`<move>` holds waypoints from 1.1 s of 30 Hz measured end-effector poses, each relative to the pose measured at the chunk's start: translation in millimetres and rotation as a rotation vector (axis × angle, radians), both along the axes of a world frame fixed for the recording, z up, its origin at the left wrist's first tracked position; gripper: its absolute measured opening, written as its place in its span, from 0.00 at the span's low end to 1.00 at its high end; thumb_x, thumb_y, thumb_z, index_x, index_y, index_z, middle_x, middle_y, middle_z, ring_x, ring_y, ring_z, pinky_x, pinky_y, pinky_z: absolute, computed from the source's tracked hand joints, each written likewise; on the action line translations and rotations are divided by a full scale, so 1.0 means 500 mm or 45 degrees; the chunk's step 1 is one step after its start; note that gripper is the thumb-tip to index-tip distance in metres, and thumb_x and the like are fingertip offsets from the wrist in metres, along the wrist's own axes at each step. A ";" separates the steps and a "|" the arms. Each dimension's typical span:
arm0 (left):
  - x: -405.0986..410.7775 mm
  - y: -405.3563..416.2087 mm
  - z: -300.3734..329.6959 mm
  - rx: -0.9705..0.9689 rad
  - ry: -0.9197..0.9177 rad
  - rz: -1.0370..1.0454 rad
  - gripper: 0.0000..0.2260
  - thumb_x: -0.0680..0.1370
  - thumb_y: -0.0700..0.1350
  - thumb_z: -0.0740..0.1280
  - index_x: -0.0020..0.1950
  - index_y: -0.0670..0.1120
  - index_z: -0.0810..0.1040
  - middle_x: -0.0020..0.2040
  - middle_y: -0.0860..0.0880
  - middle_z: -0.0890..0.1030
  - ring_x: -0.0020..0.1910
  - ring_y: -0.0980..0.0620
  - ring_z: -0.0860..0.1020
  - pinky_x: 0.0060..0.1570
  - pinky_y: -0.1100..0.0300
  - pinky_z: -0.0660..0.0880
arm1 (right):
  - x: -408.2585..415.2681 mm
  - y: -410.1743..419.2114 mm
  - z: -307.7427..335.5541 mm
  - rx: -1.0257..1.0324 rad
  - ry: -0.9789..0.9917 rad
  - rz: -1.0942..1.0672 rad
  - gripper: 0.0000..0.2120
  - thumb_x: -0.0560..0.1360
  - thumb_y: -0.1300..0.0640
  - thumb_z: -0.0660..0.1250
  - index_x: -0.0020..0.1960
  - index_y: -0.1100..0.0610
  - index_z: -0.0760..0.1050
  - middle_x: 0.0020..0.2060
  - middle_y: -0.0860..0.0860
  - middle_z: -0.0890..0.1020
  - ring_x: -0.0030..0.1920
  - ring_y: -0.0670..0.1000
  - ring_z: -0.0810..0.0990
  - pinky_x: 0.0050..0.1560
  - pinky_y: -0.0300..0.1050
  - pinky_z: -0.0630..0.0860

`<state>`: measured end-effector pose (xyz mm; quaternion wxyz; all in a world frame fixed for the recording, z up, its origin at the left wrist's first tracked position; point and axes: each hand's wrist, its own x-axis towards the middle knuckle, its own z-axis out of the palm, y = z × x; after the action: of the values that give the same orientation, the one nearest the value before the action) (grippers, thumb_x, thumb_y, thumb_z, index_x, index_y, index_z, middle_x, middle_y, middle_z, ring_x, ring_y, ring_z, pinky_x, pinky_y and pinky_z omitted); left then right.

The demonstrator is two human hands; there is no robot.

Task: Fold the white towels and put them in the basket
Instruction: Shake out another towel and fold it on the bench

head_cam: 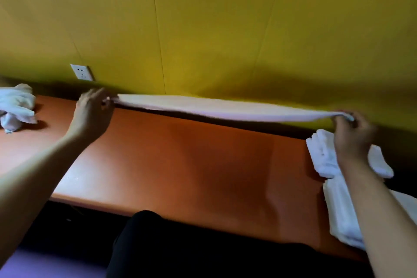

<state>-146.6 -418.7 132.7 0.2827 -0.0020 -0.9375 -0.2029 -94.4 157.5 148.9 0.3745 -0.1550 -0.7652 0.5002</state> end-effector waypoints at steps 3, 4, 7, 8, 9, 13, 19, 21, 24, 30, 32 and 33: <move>0.065 -0.012 -0.123 0.011 -0.178 -0.027 0.09 0.76 0.32 0.69 0.51 0.42 0.83 0.50 0.38 0.80 0.50 0.34 0.78 0.50 0.46 0.72 | 0.061 -0.016 -0.118 0.111 -0.207 0.039 0.08 0.73 0.62 0.66 0.45 0.53 0.82 0.48 0.52 0.83 0.49 0.40 0.80 0.56 0.40 0.75; 0.087 -0.014 -0.167 0.039 -0.270 -0.022 0.09 0.76 0.32 0.68 0.51 0.42 0.83 0.51 0.39 0.80 0.50 0.35 0.78 0.49 0.47 0.72 | 0.078 -0.024 -0.162 0.151 -0.319 0.071 0.09 0.74 0.64 0.66 0.46 0.52 0.83 0.50 0.52 0.83 0.52 0.46 0.80 0.57 0.45 0.75; 0.147 -0.015 -0.282 0.093 -0.553 0.046 0.09 0.77 0.33 0.68 0.51 0.44 0.84 0.50 0.40 0.80 0.48 0.36 0.79 0.47 0.49 0.72 | 0.123 -0.051 -0.283 0.308 -0.616 0.195 0.11 0.73 0.68 0.67 0.46 0.55 0.84 0.49 0.55 0.82 0.51 0.55 0.80 0.55 0.47 0.73; 0.162 -0.016 -0.311 0.083 -0.647 0.062 0.09 0.77 0.34 0.68 0.51 0.45 0.85 0.50 0.41 0.81 0.49 0.36 0.80 0.47 0.50 0.72 | 0.135 -0.060 -0.313 0.339 -0.695 0.225 0.11 0.72 0.69 0.67 0.45 0.57 0.84 0.48 0.57 0.82 0.51 0.57 0.80 0.54 0.48 0.73; 0.176 -0.018 -0.334 0.069 -0.736 0.072 0.09 0.76 0.34 0.69 0.50 0.45 0.85 0.50 0.41 0.81 0.50 0.36 0.80 0.48 0.50 0.73 | 0.144 -0.064 -0.338 0.361 -0.761 0.251 0.11 0.71 0.70 0.67 0.44 0.58 0.84 0.47 0.58 0.82 0.50 0.59 0.80 0.54 0.49 0.74; 0.211 -0.037 -0.379 0.019 -0.916 0.112 0.11 0.71 0.33 0.71 0.49 0.45 0.85 0.52 0.40 0.83 0.52 0.37 0.80 0.52 0.49 0.74 | 0.171 -0.058 -0.388 0.519 -0.990 0.313 0.07 0.72 0.69 0.67 0.42 0.63 0.84 0.44 0.62 0.82 0.48 0.64 0.80 0.48 0.51 0.74; 0.196 -0.027 -0.369 -0.150 -1.008 0.220 0.11 0.74 0.41 0.67 0.46 0.57 0.83 0.56 0.46 0.82 0.55 0.39 0.77 0.52 0.48 0.73 | 0.189 -0.032 -0.389 0.561 -1.401 0.610 0.12 0.75 0.66 0.65 0.50 0.50 0.80 0.57 0.54 0.78 0.57 0.55 0.78 0.56 0.45 0.74; 0.180 0.003 -0.361 -0.190 -1.026 0.175 0.10 0.77 0.44 0.65 0.48 0.57 0.83 0.56 0.45 0.82 0.54 0.38 0.77 0.51 0.49 0.72 | 0.191 -0.026 -0.381 0.548 -1.543 0.812 0.16 0.75 0.64 0.69 0.59 0.49 0.78 0.62 0.52 0.75 0.62 0.53 0.77 0.61 0.46 0.75; 0.163 0.073 -0.351 -0.242 -1.002 0.004 0.08 0.78 0.46 0.66 0.51 0.54 0.84 0.56 0.44 0.81 0.55 0.37 0.77 0.53 0.48 0.74 | 0.185 -0.018 -0.373 0.386 -1.621 0.949 0.22 0.74 0.55 0.74 0.67 0.49 0.74 0.64 0.49 0.72 0.66 0.49 0.75 0.61 0.47 0.77; 0.166 0.293 -0.334 -0.252 -0.950 -0.412 0.09 0.79 0.45 0.66 0.58 0.50 0.82 0.57 0.43 0.80 0.58 0.38 0.75 0.57 0.47 0.74 | 0.146 0.008 -0.398 0.340 -1.294 0.647 0.07 0.78 0.56 0.68 0.55 0.54 0.81 0.54 0.53 0.83 0.56 0.54 0.80 0.56 0.47 0.75; 0.183 0.383 -0.337 -0.250 -0.941 -0.532 0.11 0.79 0.45 0.66 0.60 0.50 0.81 0.58 0.45 0.79 0.59 0.39 0.75 0.58 0.48 0.73 | 0.128 0.019 -0.406 0.309 -1.261 0.580 0.05 0.78 0.57 0.68 0.52 0.52 0.81 0.49 0.51 0.83 0.53 0.53 0.81 0.52 0.44 0.74; 0.195 0.429 -0.341 -0.268 -0.926 -0.604 0.12 0.78 0.46 0.66 0.62 0.50 0.80 0.59 0.45 0.79 0.59 0.40 0.75 0.58 0.49 0.73 | 0.118 0.023 -0.410 0.296 -1.250 0.554 0.04 0.78 0.56 0.67 0.50 0.51 0.80 0.47 0.50 0.82 0.52 0.53 0.81 0.50 0.43 0.73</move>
<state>-49.3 -204.1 -37.6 -0.1216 -0.1741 -0.9651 -0.1531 -35.4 168.9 -56.0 -0.1238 -0.1660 -0.9146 0.3473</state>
